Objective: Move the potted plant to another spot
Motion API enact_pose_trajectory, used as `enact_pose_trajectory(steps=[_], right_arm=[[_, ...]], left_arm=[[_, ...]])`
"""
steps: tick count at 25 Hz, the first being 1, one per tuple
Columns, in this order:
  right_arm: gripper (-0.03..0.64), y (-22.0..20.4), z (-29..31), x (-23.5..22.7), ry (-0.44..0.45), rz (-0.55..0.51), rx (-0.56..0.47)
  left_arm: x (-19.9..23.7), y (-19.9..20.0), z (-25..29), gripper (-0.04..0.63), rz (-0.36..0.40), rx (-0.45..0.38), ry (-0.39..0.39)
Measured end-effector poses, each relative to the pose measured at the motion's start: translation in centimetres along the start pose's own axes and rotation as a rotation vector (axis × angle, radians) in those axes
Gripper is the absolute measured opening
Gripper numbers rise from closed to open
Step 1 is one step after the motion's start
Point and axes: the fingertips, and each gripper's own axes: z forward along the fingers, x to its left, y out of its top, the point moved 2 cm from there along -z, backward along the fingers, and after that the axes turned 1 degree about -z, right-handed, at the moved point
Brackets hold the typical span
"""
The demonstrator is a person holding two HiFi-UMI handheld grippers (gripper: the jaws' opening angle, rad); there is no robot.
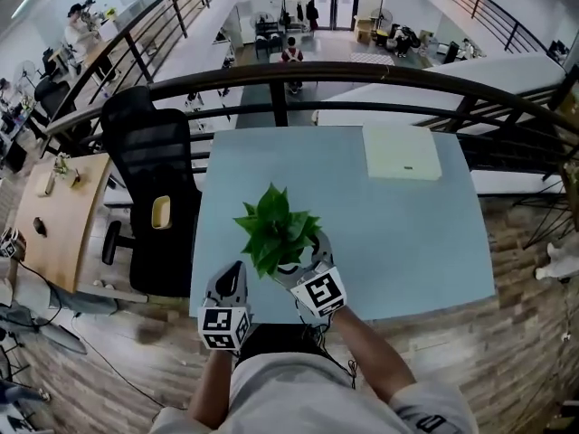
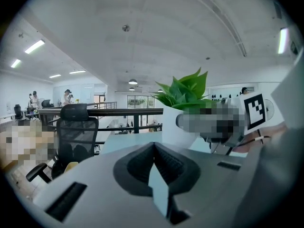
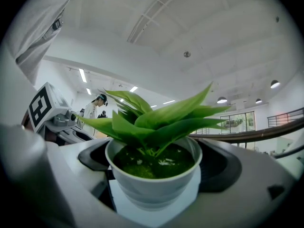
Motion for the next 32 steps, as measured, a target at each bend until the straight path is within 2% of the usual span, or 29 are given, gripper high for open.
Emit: enact_pose_trajectory(steps=[5, 13, 20, 27, 32], right_arm=[[0.549, -0.6, -1.8, -1.1, -0.068, 0.018, 0.001], [0.549, 0.1, -4.7, -4.1, -0.266, -0.029, 0.046], [0.549, 0.7, -9.8, -5.1, -0.495, -0.014, 0.082], [0.549, 0.3, -16.8, -4.6, -0.771, -0.007, 0.143], [0.549, 0.0, -21.6, -3.5, -0.918, 0.015, 0.146]], left_arm=[[-1.8, 0.2, 1.7, 0.012, 0.025, 0.009, -0.079], [-5.0, 1.8, 6.0, 0.012, 0.078, 0.001, -0.315], [-8.9, 1.8, 8.6, 0.012, 0.109, 0.013, -0.551], [-15.7, 0.3, 9.2, 0.012, 0.168, 0.037, -0.836], [-20.0, -1.2, 7.9, 0.012, 0.197, 0.075, -0.970]])
